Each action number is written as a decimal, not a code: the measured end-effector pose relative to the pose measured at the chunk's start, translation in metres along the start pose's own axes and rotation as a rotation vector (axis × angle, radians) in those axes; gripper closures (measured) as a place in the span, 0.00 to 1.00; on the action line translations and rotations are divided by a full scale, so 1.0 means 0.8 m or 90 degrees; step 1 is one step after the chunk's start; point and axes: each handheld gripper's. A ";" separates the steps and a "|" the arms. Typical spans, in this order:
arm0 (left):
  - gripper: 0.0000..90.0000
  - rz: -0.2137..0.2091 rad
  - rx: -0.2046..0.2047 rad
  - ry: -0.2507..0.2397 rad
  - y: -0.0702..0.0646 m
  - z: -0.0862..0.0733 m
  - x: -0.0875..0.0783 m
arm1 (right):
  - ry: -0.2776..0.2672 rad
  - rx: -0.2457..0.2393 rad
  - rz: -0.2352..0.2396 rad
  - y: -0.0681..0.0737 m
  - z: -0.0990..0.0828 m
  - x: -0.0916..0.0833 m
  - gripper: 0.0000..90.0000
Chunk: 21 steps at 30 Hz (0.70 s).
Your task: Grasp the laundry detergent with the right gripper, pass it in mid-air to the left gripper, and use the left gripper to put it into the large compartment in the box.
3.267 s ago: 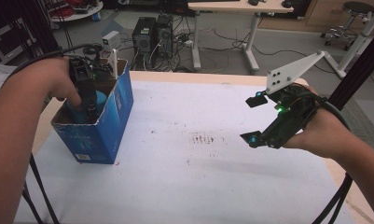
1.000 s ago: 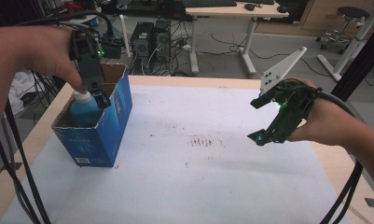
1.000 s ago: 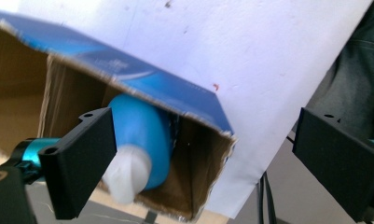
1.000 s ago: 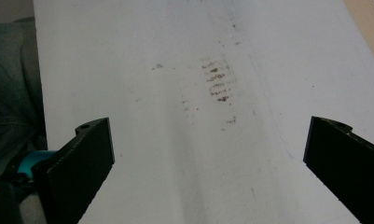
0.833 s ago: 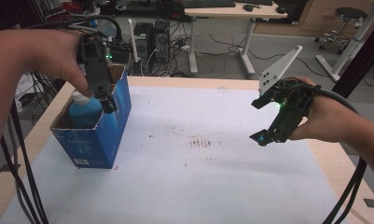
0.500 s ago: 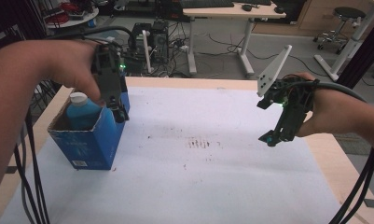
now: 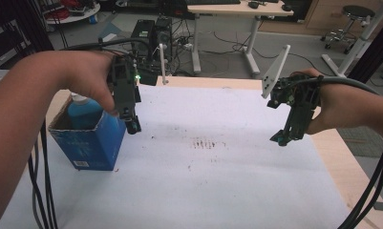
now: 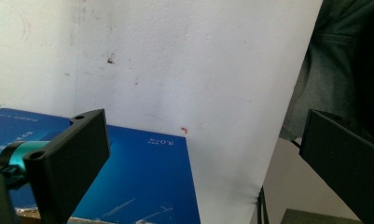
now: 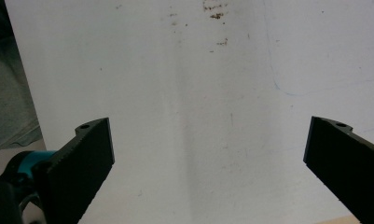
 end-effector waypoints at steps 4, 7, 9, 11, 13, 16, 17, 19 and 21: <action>0.02 0.000 0.001 -0.005 -0.003 0.002 0.000 | -0.005 -0.001 -0.002 0.002 0.001 -0.003 0.01; 0.02 0.000 0.003 -0.004 -0.003 0.003 -0.001 | -0.003 -0.003 -0.005 0.002 0.002 -0.005 0.01; 0.02 0.004 0.006 -0.001 -0.003 0.004 0.000 | -0.008 -0.004 -0.008 0.002 0.001 -0.007 0.01; 0.02 0.000 0.005 -0.001 -0.005 0.005 0.001 | -0.011 0.001 -0.010 0.003 0.000 -0.009 0.01; 0.02 -0.002 0.008 0.000 -0.005 0.006 0.003 | -0.007 -0.001 -0.009 0.004 -0.001 -0.010 0.01; 0.02 -0.003 0.009 0.003 -0.005 0.007 0.004 | -0.004 0.004 -0.009 0.005 -0.004 -0.010 0.01; 0.02 -0.003 0.008 0.002 -0.005 0.007 0.004 | -0.004 0.005 -0.009 0.005 -0.004 -0.010 0.01; 0.02 -0.004 0.011 0.003 -0.004 0.008 0.004 | -0.005 0.006 -0.009 0.005 -0.005 -0.011 0.01; 0.02 -0.002 0.014 0.003 -0.004 0.009 0.004 | -0.005 0.007 -0.011 0.004 -0.005 -0.011 0.01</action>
Point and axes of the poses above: each handheld gripper's, and its own axes: x roughly forward along the jaws, z roughly out of its top, y roughly to its left, and after that the axes turned 2 degrees about -x, right-handed
